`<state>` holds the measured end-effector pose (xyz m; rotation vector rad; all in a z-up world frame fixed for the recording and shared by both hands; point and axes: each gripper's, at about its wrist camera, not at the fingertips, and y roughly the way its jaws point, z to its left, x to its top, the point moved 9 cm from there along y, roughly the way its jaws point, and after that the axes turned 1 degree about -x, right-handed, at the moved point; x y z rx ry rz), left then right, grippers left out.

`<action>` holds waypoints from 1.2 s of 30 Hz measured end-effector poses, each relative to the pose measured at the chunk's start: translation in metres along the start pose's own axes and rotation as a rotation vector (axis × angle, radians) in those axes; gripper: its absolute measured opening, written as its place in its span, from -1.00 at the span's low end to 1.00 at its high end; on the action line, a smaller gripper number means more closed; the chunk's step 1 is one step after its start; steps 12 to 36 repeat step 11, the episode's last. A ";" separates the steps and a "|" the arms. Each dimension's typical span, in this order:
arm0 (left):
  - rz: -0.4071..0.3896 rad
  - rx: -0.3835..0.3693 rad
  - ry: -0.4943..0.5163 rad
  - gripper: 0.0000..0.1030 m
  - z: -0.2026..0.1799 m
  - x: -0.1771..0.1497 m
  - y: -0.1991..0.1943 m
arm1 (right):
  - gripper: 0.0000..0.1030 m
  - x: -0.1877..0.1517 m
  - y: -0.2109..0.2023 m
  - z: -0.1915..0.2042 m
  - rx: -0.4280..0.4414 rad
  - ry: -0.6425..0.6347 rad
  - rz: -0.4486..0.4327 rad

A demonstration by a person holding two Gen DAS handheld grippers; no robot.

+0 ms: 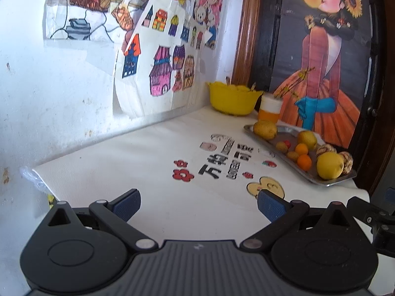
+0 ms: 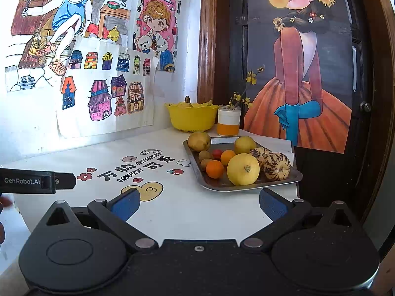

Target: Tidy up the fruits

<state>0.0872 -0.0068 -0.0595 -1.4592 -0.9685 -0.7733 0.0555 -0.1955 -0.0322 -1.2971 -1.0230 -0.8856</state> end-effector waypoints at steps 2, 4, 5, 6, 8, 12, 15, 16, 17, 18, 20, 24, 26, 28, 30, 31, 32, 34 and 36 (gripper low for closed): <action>-0.006 0.003 0.002 0.99 0.000 -0.001 -0.001 | 0.99 0.000 0.000 0.000 0.000 -0.001 0.000; -0.004 0.009 -0.003 0.99 0.001 -0.002 -0.001 | 0.99 0.000 0.000 0.000 0.000 0.000 0.000; 0.000 0.013 -0.007 0.99 0.002 -0.003 -0.001 | 0.99 0.000 0.000 0.000 0.000 0.000 0.001; 0.005 0.018 -0.012 0.99 0.003 -0.003 0.000 | 0.99 0.000 0.000 0.000 0.001 0.000 0.000; 0.010 0.017 -0.016 0.99 0.005 -0.003 0.001 | 0.99 0.000 0.000 0.000 0.000 -0.001 -0.001; 0.006 0.014 -0.022 0.99 0.006 -0.002 0.000 | 0.99 0.000 0.000 0.001 0.000 -0.001 -0.001; 0.006 0.014 -0.022 0.99 0.006 -0.002 0.000 | 0.99 0.000 0.000 0.001 0.000 -0.001 -0.001; 0.006 0.014 -0.022 0.99 0.006 -0.002 0.000 | 0.99 0.000 0.000 0.001 0.000 -0.001 -0.001; 0.006 0.014 -0.022 0.99 0.006 -0.002 0.000 | 0.99 0.000 0.000 0.001 0.000 -0.001 -0.001; 0.006 0.014 -0.022 0.99 0.006 -0.002 0.000 | 0.99 0.000 0.000 0.001 0.000 -0.001 -0.001; 0.006 0.014 -0.022 0.99 0.006 -0.002 0.000 | 0.99 0.000 0.000 0.001 0.000 -0.001 -0.001; 0.006 0.014 -0.022 0.99 0.006 -0.002 0.000 | 0.99 0.000 0.000 0.001 0.000 -0.001 -0.001; 0.006 0.014 -0.022 0.99 0.006 -0.002 0.000 | 0.99 0.000 0.000 0.001 0.000 -0.001 -0.001; 0.006 0.014 -0.022 0.99 0.006 -0.002 0.000 | 0.99 0.000 0.000 0.001 0.000 -0.001 -0.001; 0.006 0.014 -0.022 0.99 0.006 -0.002 0.000 | 0.99 0.000 0.000 0.001 0.000 -0.001 -0.001; 0.006 0.014 -0.022 0.99 0.006 -0.002 0.000 | 0.99 0.000 0.000 0.001 0.000 -0.001 -0.001; 0.006 0.014 -0.022 0.99 0.006 -0.002 0.000 | 0.99 0.000 0.000 0.001 0.000 -0.001 -0.001; 0.006 0.014 -0.022 0.99 0.006 -0.002 0.000 | 0.99 0.000 0.000 0.001 0.000 -0.001 -0.001; 0.006 0.014 -0.022 0.99 0.006 -0.002 0.000 | 0.99 0.000 0.000 0.001 0.000 -0.001 -0.001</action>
